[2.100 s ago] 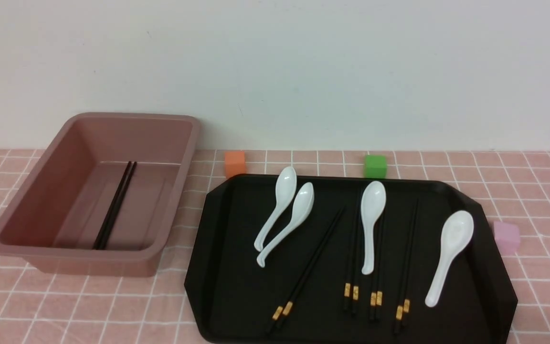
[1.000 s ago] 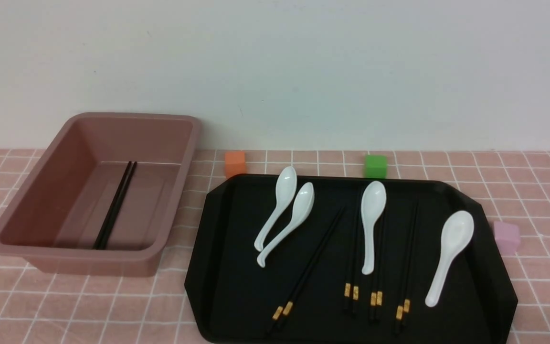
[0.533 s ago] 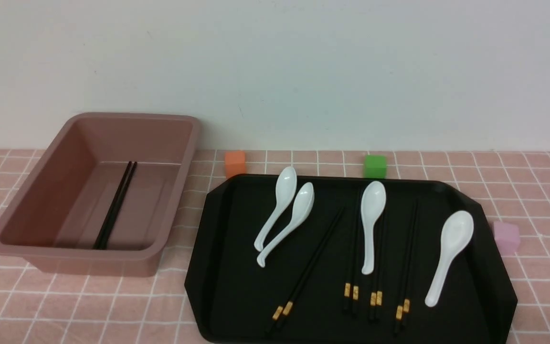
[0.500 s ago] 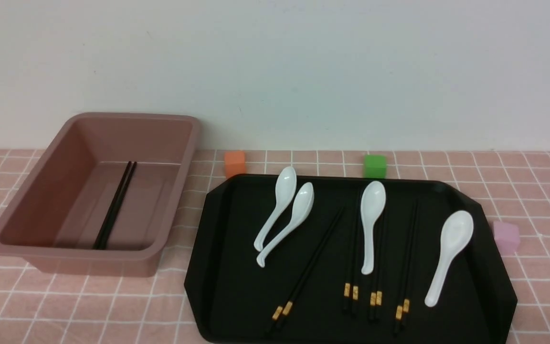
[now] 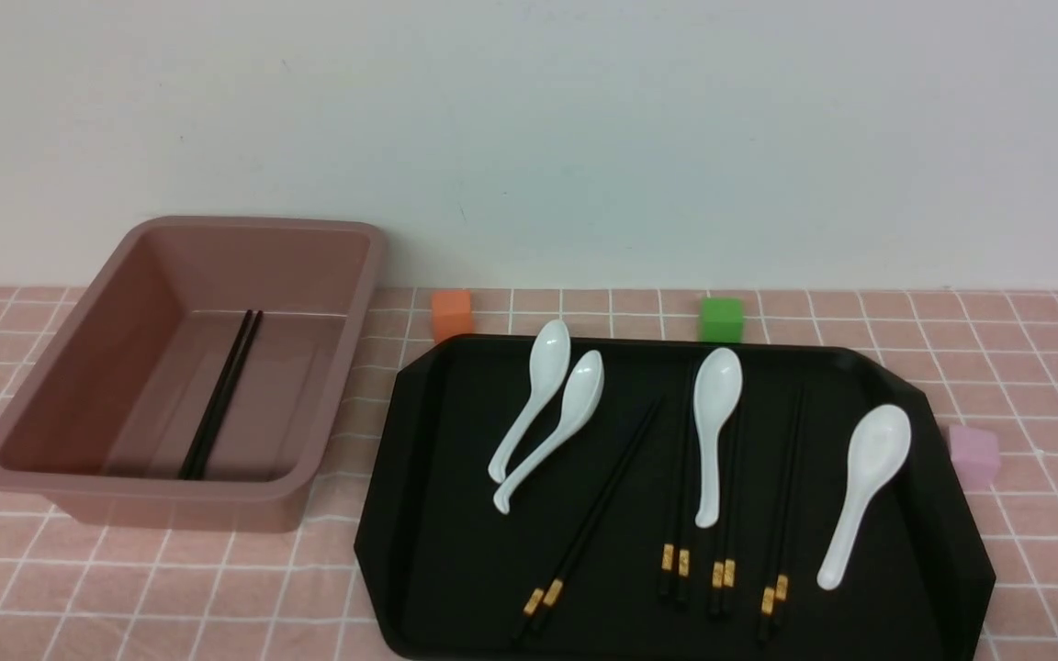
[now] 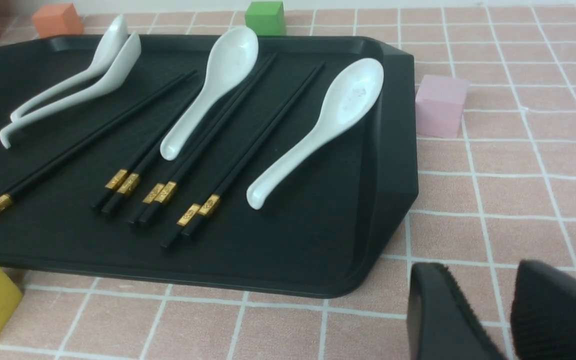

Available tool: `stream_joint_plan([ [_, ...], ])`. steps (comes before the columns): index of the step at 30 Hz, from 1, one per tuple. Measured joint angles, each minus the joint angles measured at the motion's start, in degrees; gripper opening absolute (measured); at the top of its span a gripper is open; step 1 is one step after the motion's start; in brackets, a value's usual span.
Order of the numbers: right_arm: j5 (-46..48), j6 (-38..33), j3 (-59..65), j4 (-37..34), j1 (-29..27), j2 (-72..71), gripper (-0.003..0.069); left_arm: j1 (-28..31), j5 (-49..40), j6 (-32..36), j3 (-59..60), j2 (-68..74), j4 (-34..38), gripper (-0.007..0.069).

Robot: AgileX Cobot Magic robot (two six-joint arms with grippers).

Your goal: On pink tablecloth take chopsticks from black tray and put them in box.

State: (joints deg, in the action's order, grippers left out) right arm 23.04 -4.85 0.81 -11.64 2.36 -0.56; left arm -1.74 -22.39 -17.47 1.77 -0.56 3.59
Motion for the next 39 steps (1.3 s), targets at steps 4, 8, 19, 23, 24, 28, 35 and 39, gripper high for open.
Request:
stream_joint_plan([
  [4,0.0,0.0,0.0,0.0,0.0,0.0,0.024,0.0,0.0,0.0,0.0,0.0,-0.02,-0.0011],
  [8,0.0,0.0,0.0,0.0,0.0,0.0,0.024,0.0,0.0,0.0,0.0,0.0,-0.02,-0.0008],
  [19,0.0,0.0,0.0,0.0,0.0,0.0,0.024,0.0,0.0,0.0,0.0,0.0,-0.02,0.0004],
  [23,0.0,0.0,0.0,0.0,0.0,0.0,0.024,0.0,0.0,0.0,0.0,0.0,-0.02,0.0005],
  [24,0.0,0.0,0.0,0.0,0.0,0.0,0.024,0.0,0.0,0.0,0.0,0.0,-0.02,0.0007],
  [28,0.0,0.0,0.0,0.0,0.0,0.0,0.024,0.0,0.0,0.0,0.0,0.0,-0.02,0.0011],
  [35,0.0,0.0,0.0,0.0,0.0,0.0,0.024,0.0,-0.06,0.0,0.0,0.0,-0.02,0.0018],
  [39,0.0,0.0,0.0,0.0,0.0,0.0,0.024,0.0,-0.06,0.0,0.0,0.0,-0.06,0.0018],
])
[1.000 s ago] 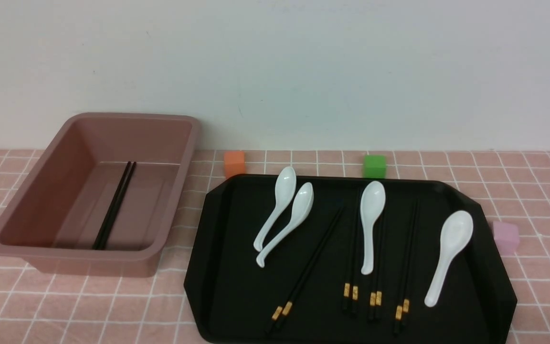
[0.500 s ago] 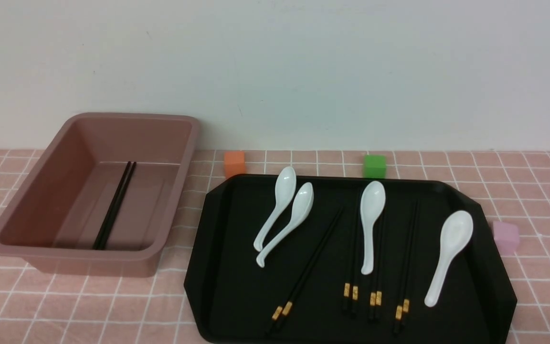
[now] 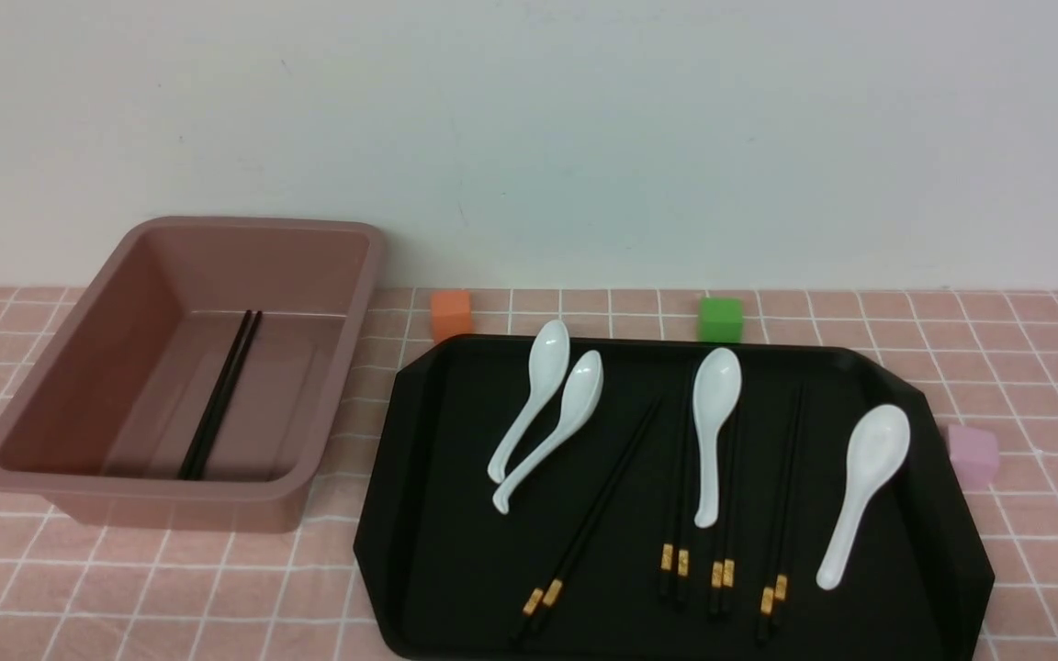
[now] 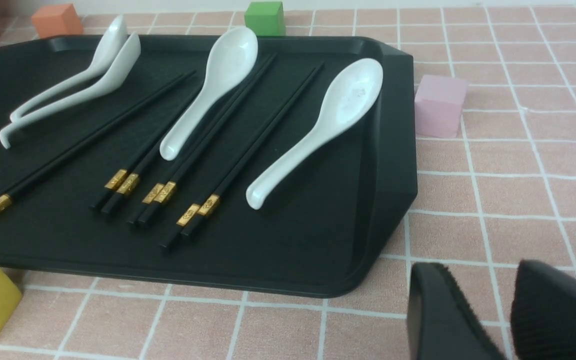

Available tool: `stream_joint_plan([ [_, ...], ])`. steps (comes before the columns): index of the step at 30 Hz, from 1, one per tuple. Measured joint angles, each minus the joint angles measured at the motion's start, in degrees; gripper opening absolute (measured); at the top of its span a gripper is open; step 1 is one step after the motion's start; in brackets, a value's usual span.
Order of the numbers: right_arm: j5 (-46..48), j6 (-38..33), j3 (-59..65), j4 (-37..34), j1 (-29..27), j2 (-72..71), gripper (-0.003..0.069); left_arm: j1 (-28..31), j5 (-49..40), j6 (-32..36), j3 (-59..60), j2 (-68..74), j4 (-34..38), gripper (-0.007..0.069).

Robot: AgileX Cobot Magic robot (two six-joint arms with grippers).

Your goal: On pink tablecloth take chopsticks from black tray and put them in box.

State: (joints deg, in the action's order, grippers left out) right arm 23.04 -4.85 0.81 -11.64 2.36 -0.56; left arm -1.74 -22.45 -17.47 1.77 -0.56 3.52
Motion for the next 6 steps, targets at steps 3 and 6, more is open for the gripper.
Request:
stream_joint_plan([
  [3,0.0,0.0,0.0,0.0,0.0,0.0,0.024,0.0,0.0,0.0,0.0,0.0,0.0,0.0019],
  [6,0.0,0.0,0.0,0.0,0.0,0.0,0.024,0.0,0.0,0.0,0.0,0.0,0.0,0.0022],
])
